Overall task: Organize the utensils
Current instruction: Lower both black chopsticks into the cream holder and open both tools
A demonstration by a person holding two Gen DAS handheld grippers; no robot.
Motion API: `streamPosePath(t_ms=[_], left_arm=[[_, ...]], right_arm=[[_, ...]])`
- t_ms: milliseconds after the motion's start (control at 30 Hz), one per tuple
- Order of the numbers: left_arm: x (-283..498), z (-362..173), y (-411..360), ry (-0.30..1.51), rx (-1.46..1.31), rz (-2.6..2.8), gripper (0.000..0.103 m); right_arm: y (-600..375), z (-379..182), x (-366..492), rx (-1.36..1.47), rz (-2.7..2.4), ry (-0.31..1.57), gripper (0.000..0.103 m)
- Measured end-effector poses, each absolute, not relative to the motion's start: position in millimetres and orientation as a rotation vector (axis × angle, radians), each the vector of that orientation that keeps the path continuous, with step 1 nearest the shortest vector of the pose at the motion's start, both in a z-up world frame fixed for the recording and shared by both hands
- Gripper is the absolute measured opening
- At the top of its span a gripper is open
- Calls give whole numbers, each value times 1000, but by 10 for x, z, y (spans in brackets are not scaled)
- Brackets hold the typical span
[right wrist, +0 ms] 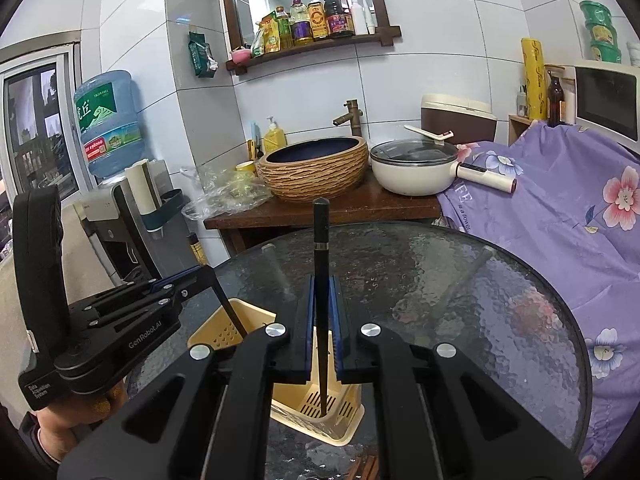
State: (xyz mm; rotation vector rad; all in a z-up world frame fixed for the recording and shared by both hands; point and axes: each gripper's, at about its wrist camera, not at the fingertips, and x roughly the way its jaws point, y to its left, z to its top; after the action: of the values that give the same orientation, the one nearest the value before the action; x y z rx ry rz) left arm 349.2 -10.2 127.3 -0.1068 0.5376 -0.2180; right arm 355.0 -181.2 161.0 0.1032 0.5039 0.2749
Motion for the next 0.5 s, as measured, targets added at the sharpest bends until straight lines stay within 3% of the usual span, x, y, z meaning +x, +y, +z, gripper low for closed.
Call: streamPosePath(t_ms=[100, 133, 167, 200, 300, 367, 500], left_arm=[[3481, 1291, -106, 539, -95, -221, 12], [3464, 1305, -102, 532, -92, -220, 24], [3440, 1325, -90, 523, -95, -220, 36], [3411, 1346, -75, 513, -100, -220, 41], [3313, 1406, -19, 485, -107, -220, 50], [3221, 1430, 28, 470, -107, -222, 64], [3013, 1405, 168, 446, -117, -200, 82]], right_arm=[[-1828, 1599, 3530, 98, 266, 494, 14], [-1840, 1599, 3510, 101, 260, 487, 29], [-1848, 1603, 3478, 103, 255, 476, 51], [-1856, 1614, 3452, 103, 248, 463, 56], [-1869, 1628, 3355, 82, 232, 446, 57], [-1891, 1626, 3306, 86, 242, 448, 57], [-1923, 1556, 3152, 61, 223, 465, 60]])
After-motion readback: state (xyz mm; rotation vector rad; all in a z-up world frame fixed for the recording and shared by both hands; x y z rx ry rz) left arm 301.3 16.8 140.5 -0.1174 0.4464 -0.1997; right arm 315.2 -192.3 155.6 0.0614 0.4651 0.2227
